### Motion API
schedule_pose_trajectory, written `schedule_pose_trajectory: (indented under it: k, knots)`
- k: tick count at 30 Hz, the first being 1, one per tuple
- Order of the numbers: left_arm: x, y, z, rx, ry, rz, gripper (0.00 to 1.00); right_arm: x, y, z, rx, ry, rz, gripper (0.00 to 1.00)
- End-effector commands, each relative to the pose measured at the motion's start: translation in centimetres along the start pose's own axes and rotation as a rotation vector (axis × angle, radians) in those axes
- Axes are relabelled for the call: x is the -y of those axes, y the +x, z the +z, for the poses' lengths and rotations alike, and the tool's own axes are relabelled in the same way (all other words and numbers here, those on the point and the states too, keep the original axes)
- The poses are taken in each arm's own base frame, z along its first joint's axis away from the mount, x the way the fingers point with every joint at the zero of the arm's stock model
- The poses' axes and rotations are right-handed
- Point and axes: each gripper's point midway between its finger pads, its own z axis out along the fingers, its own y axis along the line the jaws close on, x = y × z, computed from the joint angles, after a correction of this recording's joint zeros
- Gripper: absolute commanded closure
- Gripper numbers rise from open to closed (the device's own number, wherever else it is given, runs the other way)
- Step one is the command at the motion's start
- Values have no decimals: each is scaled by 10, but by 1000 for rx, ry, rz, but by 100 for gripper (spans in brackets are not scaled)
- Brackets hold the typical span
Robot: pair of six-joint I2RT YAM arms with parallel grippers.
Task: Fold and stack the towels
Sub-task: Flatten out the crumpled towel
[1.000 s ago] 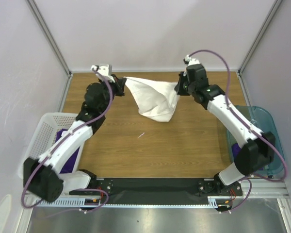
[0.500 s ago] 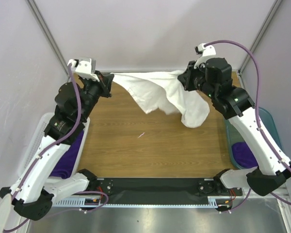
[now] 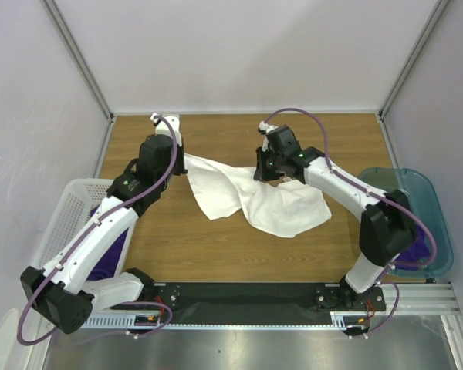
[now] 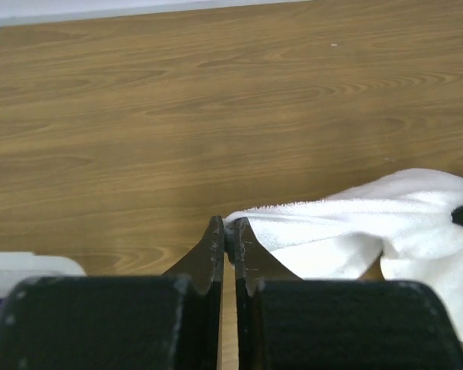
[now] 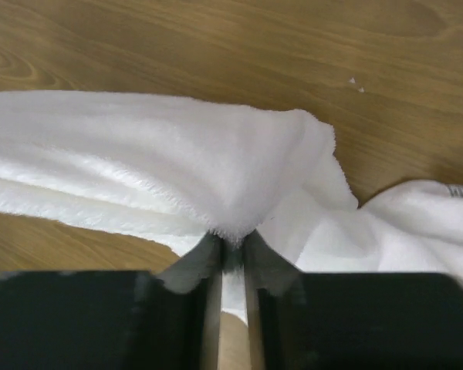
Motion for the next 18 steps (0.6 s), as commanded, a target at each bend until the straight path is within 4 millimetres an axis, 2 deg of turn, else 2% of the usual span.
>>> schedule_pose_trajectory:
  k: [1, 2, 3, 4, 5, 6, 7, 8, 9, 10, 11, 13, 14, 15, 17, 18]
  knots:
    - [-42, -29, -1, 113, -175, -80, 100, 6, -15, 3, 11, 69, -33, 77]
    - [-46, -28, 1, 107, -188, -80, 100, 6, -14, 3, 3, 78, -42, 52]
    - [-48, -26, 4, 102, -196, -79, 100, 10, -15, -2, 9, 101, -58, 40]
    - [-50, -26, 6, 98, -206, -82, 100, 9, -6, -5, -5, 104, -68, 30]
    - [-54, -25, 10, 89, -220, -84, 100, 14, -4, -10, 2, 129, -73, 11]
    - [-56, -27, 11, 94, -222, -91, 100, 16, -11, -28, 54, 151, -59, 3]
    - [-58, -28, 12, 96, -227, -97, 100, 28, 8, -30, 30, 182, -37, 0]
    - [-63, -28, 15, 94, -241, -104, 100, 37, 13, -36, 39, 209, -12, 0]
    - [-66, -29, 16, 97, -245, -115, 100, 45, 11, -56, 86, 237, 22, 0]
    - [-69, -29, 16, 94, -254, -121, 100, 52, 17, -61, 91, 256, 102, 0]
    - [-78, -27, 17, 90, -276, -127, 100, 76, 38, -64, 67, 304, 167, 0]
    - [-87, -27, 14, 96, -303, -147, 100, 90, 45, -79, 115, 313, 301, 0]
    - [-93, -27, 13, 98, -317, -156, 100, 101, 56, -79, 112, 323, 352, 0]
    - [-99, -28, 9, 115, -331, -177, 100, 124, 76, -79, 94, 360, 422, 0]
    - [-103, -29, 6, 129, -340, -188, 100, 135, 81, -85, 134, 379, 472, 0]
    - [-104, -27, 6, 127, -340, -189, 99, 147, 88, -85, 145, 420, 488, 1]
